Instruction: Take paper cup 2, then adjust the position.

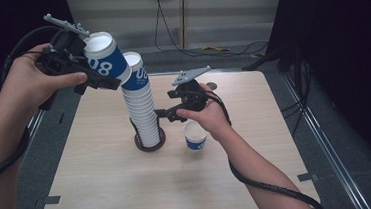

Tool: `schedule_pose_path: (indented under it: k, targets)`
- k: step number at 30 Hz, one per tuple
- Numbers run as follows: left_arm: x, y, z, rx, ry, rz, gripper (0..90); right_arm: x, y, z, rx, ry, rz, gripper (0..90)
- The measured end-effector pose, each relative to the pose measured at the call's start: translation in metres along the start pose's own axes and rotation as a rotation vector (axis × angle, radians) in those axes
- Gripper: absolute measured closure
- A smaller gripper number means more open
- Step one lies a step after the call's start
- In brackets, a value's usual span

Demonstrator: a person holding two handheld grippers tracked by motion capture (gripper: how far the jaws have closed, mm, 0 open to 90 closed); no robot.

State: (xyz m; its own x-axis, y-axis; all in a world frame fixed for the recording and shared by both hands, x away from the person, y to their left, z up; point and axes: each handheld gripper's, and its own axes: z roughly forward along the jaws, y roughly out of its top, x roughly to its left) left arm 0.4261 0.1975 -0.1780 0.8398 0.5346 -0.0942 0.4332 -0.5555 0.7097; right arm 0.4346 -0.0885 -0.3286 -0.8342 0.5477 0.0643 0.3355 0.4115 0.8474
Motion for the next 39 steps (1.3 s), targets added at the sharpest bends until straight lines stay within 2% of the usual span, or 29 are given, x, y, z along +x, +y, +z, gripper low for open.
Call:
schedule_pose_path:
  k: [7, 12, 19, 22, 31, 34, 39]
  targets:
    - [-0.009, -0.003, 0.003, -0.025, -0.03, 0.017, 20.0, 0.0, -0.005, -0.005, 0.005, -0.006, 0.0, 18.8]
    - [-0.014, 0.0, 0.0, -0.026, -0.027, 0.034, 20.0, -0.001, -0.01, -0.005, 0.016, -0.005, 0.001, 18.6]
    - [-0.022, -0.001, 0.007, -0.004, -0.049, 0.06, 20.0, -0.003, -0.014, -0.008, 0.023, -0.005, 0.005, 18.2]
    - [-0.026, -0.002, 0.013, -0.014, -0.061, 0.054, 20.0, -0.002, -0.015, -0.01, 0.025, -0.007, 0.001, 18.2]
    - [-0.037, -0.002, 0.042, 0.017, -0.112, 0.081, 20.0, -0.005, -0.02, -0.017, 0.029, -0.005, -0.004, 17.1]
    - [-0.041, -0.002, 0.05, 0.026, -0.119, 0.086, 20.0, -0.006, -0.024, -0.019, 0.043, -0.007, -0.002, 16.7]
    - [-0.046, -0.002, 0.065, 0.043, -0.138, 0.1, 20.0, -0.009, -0.029, -0.026, 0.035, -0.006, 0.008, 16.5]
